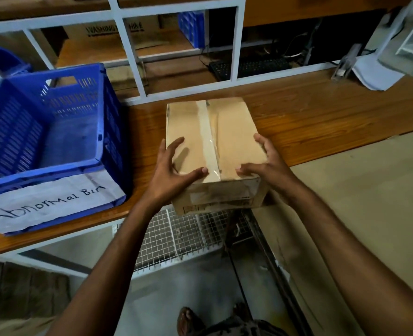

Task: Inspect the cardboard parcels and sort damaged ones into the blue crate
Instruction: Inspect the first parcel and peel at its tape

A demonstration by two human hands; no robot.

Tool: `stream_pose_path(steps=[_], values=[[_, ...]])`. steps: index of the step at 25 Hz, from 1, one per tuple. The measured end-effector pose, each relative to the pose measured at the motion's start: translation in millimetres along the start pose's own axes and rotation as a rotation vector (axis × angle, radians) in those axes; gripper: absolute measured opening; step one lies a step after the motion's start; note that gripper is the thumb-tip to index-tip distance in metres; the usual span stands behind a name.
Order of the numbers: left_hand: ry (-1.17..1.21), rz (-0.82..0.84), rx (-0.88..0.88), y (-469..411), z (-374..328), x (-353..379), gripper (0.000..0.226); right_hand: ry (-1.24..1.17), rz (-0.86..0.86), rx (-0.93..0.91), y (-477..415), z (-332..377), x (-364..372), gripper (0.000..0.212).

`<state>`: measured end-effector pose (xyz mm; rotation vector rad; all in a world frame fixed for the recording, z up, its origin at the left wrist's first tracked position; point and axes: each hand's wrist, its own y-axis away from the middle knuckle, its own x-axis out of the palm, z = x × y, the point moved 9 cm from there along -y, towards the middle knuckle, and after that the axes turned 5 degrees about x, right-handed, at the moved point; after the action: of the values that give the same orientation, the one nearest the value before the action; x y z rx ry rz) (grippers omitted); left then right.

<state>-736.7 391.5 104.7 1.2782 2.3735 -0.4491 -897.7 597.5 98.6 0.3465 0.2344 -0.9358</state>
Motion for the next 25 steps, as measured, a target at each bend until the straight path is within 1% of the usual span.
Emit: stream_pose_path(steps=[1, 3, 4, 6, 7, 9, 11, 13, 14, 16, 18, 20, 21, 22, 24, 25], values=[[-0.012, 0.028, 0.022, -2.2, -0.5, 0.3, 0.088, 0.002, 0.009, -0.012, 0.5, 0.2, -1.8, 0.097], [-0.025, 0.023, 0.047, -5.5, -1.9, -1.1, 0.081, 0.021, -0.026, -0.057, 0.3, 5.3, -5.7, 0.09], [-0.027, 0.006, 0.035, -5.6, -2.4, -1.6, 0.082, 0.029, -0.041, -0.078, 0.9, 8.1, -5.7, 0.087], [-0.011, -0.012, 0.032, 0.9, -0.9, -2.2, 0.091, 0.005, -0.025, -0.087, 3.7, 3.7, -4.3, 0.087], [0.021, 0.004, 0.054, 7.5, 0.8, -1.1, 0.095, -0.013, -0.008, -0.08, 7.8, -2.0, -4.6, 0.09], [0.027, 0.005, 0.122, 23.9, 6.1, 1.8, 0.092, 0.006, -0.031, -0.083, 22.3, -10.6, -5.5, 0.094], [0.056, -0.078, 0.154, 32.4, 1.6, -0.9, 0.089, 0.052, -0.13, -0.115, 33.0, -7.3, -8.1, 0.092], [0.148, -0.239, 0.148, 28.8, -24.6, -18.1, 0.086, 0.007, -0.263, -0.172, 39.3, 20.6, -21.8, 0.088], [0.172, -0.332, 0.154, 25.2, -43.6, -32.0, 0.08, -0.032, -0.328, -0.211, 40.8, 40.9, -33.5, 0.085], [0.125, -0.479, 0.165, 16.3, -80.4, -59.6, 0.062, -0.05, -0.44, -0.273, 42.2, 81.6, -58.4, 0.076], [0.032, -0.515, 0.148, 4.0, -106.5, -73.2, 0.054, -0.026, -0.515, -0.246, 39.1, 104.5, -71.3, 0.073], [-0.021, -0.518, 0.138, -11.1, -119.3, -77.9, 0.055, -0.026, -0.578, -0.21, 33.6, 119.8, -74.0, 0.075], [-0.011, -0.489, 0.112, -19.1, -119.1, -78.1, 0.06, -0.013, -0.575, -0.192, 26.9, 123.4, -73.4, 0.077], [0.056, -0.437, 0.065, -26.5, -113.6, -76.6, 0.07, 0.006, -0.525, -0.165, 19.1, 125.5, -70.7, 0.079], [0.216, -0.295, -0.003, -30.7, -100.1, -65.3, 0.086, 0.031, -0.347, -0.091, 5.9, 123.4, -59.3, 0.085], [0.192, -0.264, 0.018, -28.5, -96.9, -61.6, 0.087, 0.053, -0.302, -0.092, 3.3, 121.1, -54.1, 0.088]])
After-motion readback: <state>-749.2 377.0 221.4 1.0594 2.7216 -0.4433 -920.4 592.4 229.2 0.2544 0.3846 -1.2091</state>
